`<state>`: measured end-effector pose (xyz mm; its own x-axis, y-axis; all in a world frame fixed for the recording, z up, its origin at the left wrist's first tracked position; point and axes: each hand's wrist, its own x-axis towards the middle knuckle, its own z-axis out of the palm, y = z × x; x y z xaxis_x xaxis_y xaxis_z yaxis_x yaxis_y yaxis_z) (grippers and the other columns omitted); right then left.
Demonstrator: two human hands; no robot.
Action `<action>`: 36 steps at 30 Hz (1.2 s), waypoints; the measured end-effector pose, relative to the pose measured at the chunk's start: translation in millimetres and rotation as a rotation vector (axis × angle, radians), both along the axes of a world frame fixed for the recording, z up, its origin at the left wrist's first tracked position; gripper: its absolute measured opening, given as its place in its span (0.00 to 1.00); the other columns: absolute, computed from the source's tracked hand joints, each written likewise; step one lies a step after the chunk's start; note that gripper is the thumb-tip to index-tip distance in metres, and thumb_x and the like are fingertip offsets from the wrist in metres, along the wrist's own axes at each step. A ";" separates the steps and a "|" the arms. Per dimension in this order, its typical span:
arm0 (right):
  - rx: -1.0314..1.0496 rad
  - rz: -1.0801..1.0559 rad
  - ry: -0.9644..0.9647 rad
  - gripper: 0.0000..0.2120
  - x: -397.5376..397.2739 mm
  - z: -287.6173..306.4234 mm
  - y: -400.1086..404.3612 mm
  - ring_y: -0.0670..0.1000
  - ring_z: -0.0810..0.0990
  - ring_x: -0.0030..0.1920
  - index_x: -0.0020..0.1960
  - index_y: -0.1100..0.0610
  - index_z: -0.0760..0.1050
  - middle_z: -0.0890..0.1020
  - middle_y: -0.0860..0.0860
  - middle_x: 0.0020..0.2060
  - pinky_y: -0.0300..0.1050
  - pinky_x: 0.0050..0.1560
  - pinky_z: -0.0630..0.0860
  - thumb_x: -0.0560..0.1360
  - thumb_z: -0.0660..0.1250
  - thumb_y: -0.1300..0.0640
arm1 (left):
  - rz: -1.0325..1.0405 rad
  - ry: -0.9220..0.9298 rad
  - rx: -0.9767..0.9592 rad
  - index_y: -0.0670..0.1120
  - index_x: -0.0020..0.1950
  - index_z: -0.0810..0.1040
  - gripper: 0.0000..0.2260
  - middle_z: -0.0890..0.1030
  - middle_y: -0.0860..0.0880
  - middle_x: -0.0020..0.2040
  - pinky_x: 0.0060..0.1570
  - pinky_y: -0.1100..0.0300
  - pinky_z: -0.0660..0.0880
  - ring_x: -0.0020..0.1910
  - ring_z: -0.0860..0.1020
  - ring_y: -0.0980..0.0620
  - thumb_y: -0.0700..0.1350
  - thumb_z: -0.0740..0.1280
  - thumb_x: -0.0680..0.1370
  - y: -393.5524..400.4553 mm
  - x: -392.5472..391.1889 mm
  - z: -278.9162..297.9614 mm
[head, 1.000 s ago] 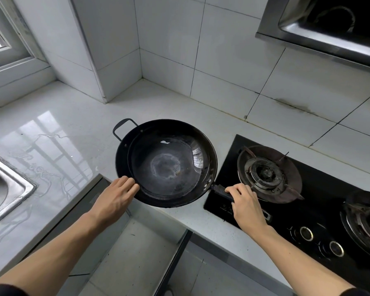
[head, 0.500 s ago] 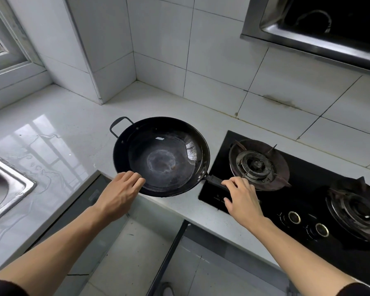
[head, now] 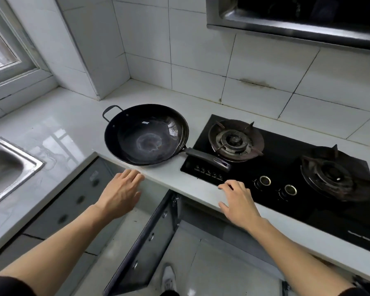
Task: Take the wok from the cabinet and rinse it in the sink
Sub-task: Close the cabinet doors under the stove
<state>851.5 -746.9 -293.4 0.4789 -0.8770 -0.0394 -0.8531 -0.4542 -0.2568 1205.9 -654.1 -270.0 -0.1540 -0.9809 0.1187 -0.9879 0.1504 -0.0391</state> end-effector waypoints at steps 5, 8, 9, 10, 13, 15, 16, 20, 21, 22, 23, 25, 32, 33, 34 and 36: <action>0.061 -0.008 0.000 0.23 -39.0 -10.1 38.5 0.51 0.66 0.66 0.68 0.50 0.68 0.69 0.48 0.66 0.47 0.65 0.65 0.75 0.67 0.50 | 0.159 0.004 0.153 0.46 0.54 0.73 0.18 0.76 0.49 0.49 0.45 0.51 0.76 0.49 0.75 0.45 0.50 0.74 0.68 50.3 -26.9 -20.5; 0.084 0.022 0.035 0.24 -47.9 -15.5 52.7 0.51 0.64 0.70 0.70 0.51 0.66 0.68 0.49 0.69 0.48 0.69 0.64 0.76 0.66 0.49 | 0.236 0.037 0.264 0.48 0.59 0.72 0.17 0.75 0.50 0.56 0.52 0.54 0.74 0.56 0.73 0.47 0.53 0.69 0.74 74.4 -40.6 -35.0; 0.091 0.025 0.047 0.25 -49.5 -17.2 55.9 0.51 0.63 0.71 0.71 0.51 0.65 0.67 0.50 0.70 0.48 0.70 0.63 0.76 0.65 0.48 | 0.255 0.059 0.292 0.48 0.60 0.72 0.17 0.75 0.50 0.57 0.52 0.54 0.74 0.57 0.73 0.47 0.53 0.68 0.75 80.9 -43.4 -41.3; 0.096 0.027 0.057 0.26 -50.1 -18.3 58.7 0.51 0.62 0.72 0.72 0.51 0.64 0.66 0.50 0.71 0.49 0.71 0.62 0.76 0.65 0.48 | 0.275 0.085 0.316 0.48 0.61 0.71 0.17 0.75 0.50 0.58 0.53 0.54 0.74 0.58 0.73 0.47 0.53 0.67 0.75 86.5 -45.9 -48.1; 0.112 0.036 0.085 0.27 -48.1 -24.7 66.2 0.51 0.61 0.73 0.73 0.51 0.62 0.65 0.50 0.72 0.48 0.71 0.61 0.77 0.64 0.48 | 0.354 0.188 0.385 0.48 0.62 0.71 0.17 0.76 0.50 0.59 0.53 0.52 0.76 0.60 0.72 0.47 0.53 0.64 0.77 98.3 -52.6 -69.8; 0.121 0.039 0.091 0.27 -45.2 -30.4 71.0 0.51 0.61 0.72 0.73 0.51 0.61 0.65 0.49 0.72 0.46 0.71 0.61 0.78 0.64 0.47 | 0.413 0.249 0.409 0.48 0.62 0.72 0.16 0.75 0.50 0.59 0.52 0.51 0.76 0.60 0.72 0.48 0.53 0.63 0.78 104.6 -56.6 -84.5; 0.128 0.046 0.097 0.27 -43.6 -32.3 73.2 0.50 0.61 0.72 0.73 0.51 0.61 0.65 0.49 0.72 0.46 0.71 0.61 0.78 0.64 0.47 | 0.427 0.272 0.415 0.48 0.62 0.72 0.15 0.75 0.50 0.59 0.52 0.52 0.76 0.60 0.72 0.48 0.53 0.62 0.78 107.7 -58.5 -91.1; 0.159 0.047 0.128 0.28 -35.2 -38.5 82.4 0.51 0.60 0.73 0.74 0.50 0.60 0.63 0.50 0.73 0.49 0.72 0.62 0.77 0.64 0.47 | 0.439 0.361 0.409 0.50 0.62 0.72 0.13 0.74 0.51 0.61 0.50 0.52 0.75 0.61 0.70 0.48 0.50 0.62 0.78 114.1 -58.2 -112.0; 0.161 0.042 0.133 0.28 -32.2 -39.1 84.5 0.51 0.60 0.73 0.74 0.50 0.60 0.63 0.50 0.73 0.50 0.72 0.62 0.77 0.64 0.47 | 0.442 0.375 0.409 0.50 0.62 0.71 0.13 0.73 0.52 0.62 0.50 0.52 0.76 0.62 0.69 0.48 0.50 0.61 0.78 114.0 -56.5 -115.5; 0.158 0.041 0.139 0.28 -29.2 -39.6 86.7 0.51 0.59 0.73 0.74 0.50 0.59 0.63 0.50 0.73 0.50 0.73 0.62 0.77 0.64 0.47 | 0.441 0.386 0.415 0.51 0.63 0.70 0.14 0.73 0.52 0.63 0.50 0.51 0.76 0.62 0.69 0.48 0.49 0.61 0.78 113.9 -55.1 -119.5; 0.150 0.042 0.148 0.28 -26.3 -40.0 88.5 0.51 0.59 0.73 0.74 0.50 0.59 0.63 0.50 0.73 0.50 0.73 0.62 0.77 0.64 0.47 | 0.433 0.391 0.424 0.51 0.63 0.69 0.14 0.72 0.51 0.63 0.51 0.50 0.76 0.63 0.68 0.48 0.49 0.61 0.78 113.8 -54.3 -123.5; 0.135 0.044 0.161 0.28 -19.8 -41.1 92.1 0.51 0.59 0.73 0.74 0.50 0.59 0.63 0.50 0.73 0.49 0.73 0.61 0.78 0.63 0.47 | 0.418 0.402 0.446 0.49 0.65 0.67 0.15 0.71 0.50 0.65 0.52 0.49 0.76 0.63 0.68 0.46 0.47 0.60 0.78 113.9 -53.0 -131.7; 0.115 0.006 0.144 0.27 -10.4 -44.2 103.1 0.50 0.59 0.74 0.74 0.51 0.60 0.63 0.51 0.73 0.50 0.72 0.60 0.78 0.64 0.48 | 0.420 0.478 0.331 0.44 0.67 0.66 0.16 0.72 0.45 0.60 0.48 0.52 0.74 0.55 0.70 0.44 0.40 0.58 0.79 116.4 -63.8 -147.0; 0.120 0.001 0.139 0.27 -10.7 -44.6 104.6 0.50 0.59 0.74 0.74 0.51 0.60 0.63 0.51 0.73 0.50 0.72 0.60 0.78 0.64 0.49 | 0.426 0.484 0.325 0.44 0.66 0.67 0.16 0.72 0.45 0.60 0.47 0.53 0.74 0.54 0.70 0.44 0.39 0.57 0.79 116.9 -65.1 -147.7; 0.127 -0.002 0.136 0.27 -11.2 -44.9 105.2 0.50 0.59 0.73 0.74 0.51 0.60 0.63 0.51 0.73 0.50 0.72 0.60 0.78 0.64 0.49 | 0.429 0.483 0.323 0.43 0.67 0.67 0.16 0.72 0.45 0.59 0.46 0.53 0.73 0.54 0.70 0.44 0.38 0.57 0.78 116.6 -66.1 -148.4; 0.136 -0.003 0.136 0.27 -12.2 -46.0 102.6 0.51 0.59 0.73 0.74 0.51 0.60 0.64 0.51 0.73 0.50 0.72 0.61 0.78 0.64 0.49 | 0.434 0.467 0.324 0.43 0.68 0.66 0.18 0.71 0.45 0.59 0.47 0.53 0.73 0.54 0.69 0.45 0.37 0.57 0.78 115.3 -69.7 -150.8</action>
<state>839.3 -644.2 -339.4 0.4586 -0.8606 -0.2215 -0.8853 -0.4207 -0.1981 1136.1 -538.8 -420.9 0.2537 -0.9394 -0.2307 -0.8638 -0.3274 0.3829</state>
